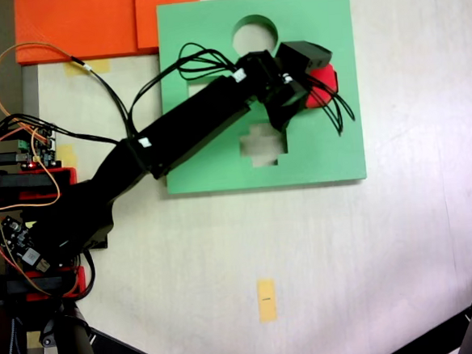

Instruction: Put the octagonal pillar block into the corresponding hole

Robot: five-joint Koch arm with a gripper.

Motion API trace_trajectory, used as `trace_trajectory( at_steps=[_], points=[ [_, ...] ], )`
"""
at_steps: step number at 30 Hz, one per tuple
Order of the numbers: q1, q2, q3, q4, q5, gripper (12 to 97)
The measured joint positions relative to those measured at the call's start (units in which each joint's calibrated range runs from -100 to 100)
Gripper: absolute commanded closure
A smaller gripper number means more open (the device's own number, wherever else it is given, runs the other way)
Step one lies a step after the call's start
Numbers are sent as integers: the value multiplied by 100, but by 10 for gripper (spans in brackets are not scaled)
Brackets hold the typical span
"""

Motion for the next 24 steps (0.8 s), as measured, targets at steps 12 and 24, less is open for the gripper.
trace_trajectory(
  at_steps=[12, 24],
  points=[
    [24, -2886, 0, -891, 0, 193],
    [-73, -7948, -431, -2408, -3209, 330]
  ],
)
